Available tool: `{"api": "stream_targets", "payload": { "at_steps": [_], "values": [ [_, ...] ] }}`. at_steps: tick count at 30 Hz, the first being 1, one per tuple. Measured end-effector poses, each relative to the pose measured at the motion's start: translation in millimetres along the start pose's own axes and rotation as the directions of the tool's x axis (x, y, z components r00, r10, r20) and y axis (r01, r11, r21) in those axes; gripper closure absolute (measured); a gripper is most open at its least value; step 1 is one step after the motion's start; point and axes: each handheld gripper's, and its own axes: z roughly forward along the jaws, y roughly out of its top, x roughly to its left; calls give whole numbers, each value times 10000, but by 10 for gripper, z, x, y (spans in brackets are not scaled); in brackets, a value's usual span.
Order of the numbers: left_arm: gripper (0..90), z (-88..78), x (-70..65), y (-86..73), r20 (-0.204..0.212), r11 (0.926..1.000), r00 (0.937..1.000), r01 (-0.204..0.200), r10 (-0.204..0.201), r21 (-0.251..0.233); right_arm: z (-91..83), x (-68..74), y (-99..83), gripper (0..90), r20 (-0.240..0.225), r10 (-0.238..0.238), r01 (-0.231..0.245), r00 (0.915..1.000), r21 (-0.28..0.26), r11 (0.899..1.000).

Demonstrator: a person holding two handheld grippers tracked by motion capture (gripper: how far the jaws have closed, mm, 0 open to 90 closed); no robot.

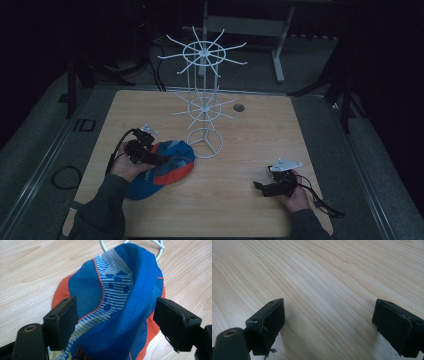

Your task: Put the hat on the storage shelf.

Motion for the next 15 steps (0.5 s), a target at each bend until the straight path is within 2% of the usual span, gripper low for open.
{"api": "stream_targets", "payload": {
  "at_steps": [9, 15],
  "values": [
    [238, 188, 15, -16, 132, 9978, 9997, 192, -201, 635, 0, 0, -1, 107, -1, -13, 13, 10000, 1, 10000],
    [400, 248, 18, -28, -71, 9935, 9999, 90, -83, 1133, 0, -1, -1, 107, -2, -16, 16, 10000, 0, 10000]
  ]
}}
